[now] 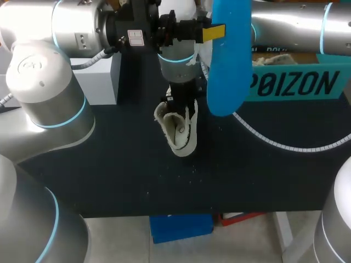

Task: Take the shoe out of the shoebox, open the shoe tongue, remove and reinsert the insole, then place the shoe into the shoebox

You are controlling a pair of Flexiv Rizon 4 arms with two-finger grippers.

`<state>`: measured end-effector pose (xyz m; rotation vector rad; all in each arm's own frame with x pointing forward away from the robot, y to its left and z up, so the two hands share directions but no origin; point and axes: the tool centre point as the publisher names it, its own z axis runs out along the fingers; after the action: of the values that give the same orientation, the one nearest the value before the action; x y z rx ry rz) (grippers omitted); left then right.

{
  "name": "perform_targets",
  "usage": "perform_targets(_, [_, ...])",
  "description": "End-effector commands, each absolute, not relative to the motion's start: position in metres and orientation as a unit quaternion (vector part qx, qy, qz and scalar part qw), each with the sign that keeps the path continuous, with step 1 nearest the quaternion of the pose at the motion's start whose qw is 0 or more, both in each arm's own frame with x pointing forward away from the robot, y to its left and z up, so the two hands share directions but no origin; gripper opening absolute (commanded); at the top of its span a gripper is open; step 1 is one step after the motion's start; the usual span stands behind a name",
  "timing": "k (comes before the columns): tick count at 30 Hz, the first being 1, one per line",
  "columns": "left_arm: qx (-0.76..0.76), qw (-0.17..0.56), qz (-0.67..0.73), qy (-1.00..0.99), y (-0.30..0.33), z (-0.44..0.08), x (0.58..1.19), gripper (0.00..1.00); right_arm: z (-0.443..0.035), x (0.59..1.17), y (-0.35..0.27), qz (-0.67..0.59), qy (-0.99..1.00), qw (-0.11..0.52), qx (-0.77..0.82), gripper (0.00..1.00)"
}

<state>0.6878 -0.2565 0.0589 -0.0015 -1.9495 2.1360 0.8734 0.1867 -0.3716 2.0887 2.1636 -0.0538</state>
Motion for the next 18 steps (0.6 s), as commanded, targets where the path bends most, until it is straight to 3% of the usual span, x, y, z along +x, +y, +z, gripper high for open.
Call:
perform_targets(1, [0.000, 0.123, 0.733, -0.668, -0.258, 0.058, 0.687, 0.00, -0.381, 0.874, 0.191, -0.023, 0.716, 0.065, 0.694, 0.00])
perform_targets(5, [0.000, 0.123, 0.733, -0.668, -0.258, 0.058, 0.687, 0.00, -0.386, 0.872, 0.190, -0.035, 0.707, 0.065, 0.703, 0.00])
perform_targets(6, [0.000, 0.123, 0.733, -0.668, -0.258, 0.058, 0.687, 0.00, -0.386, 0.872, 0.188, -0.036, 0.704, 0.067, 0.706, 0.24])
perform_targets(7, [0.000, 0.123, 0.733, -0.668, -0.258, 0.058, 0.687, 0.00, -0.386, 0.872, 0.186, -0.036, 0.702, 0.067, 0.708, 0.55])
perform_targets(8, [0.000, 0.123, 0.733, -0.668, -0.258, 0.058, 0.687, 0.00, -0.385, 0.871, 0.183, -0.036, 0.697, 0.067, 0.713, 1.00])
perform_targets(18, [0.000, 0.123, 0.733, -0.668, -0.258, 0.058, 0.687, 0.00, -0.337, 0.875, 0.166, 0.061, 0.676, -0.007, 0.735, 1.00])
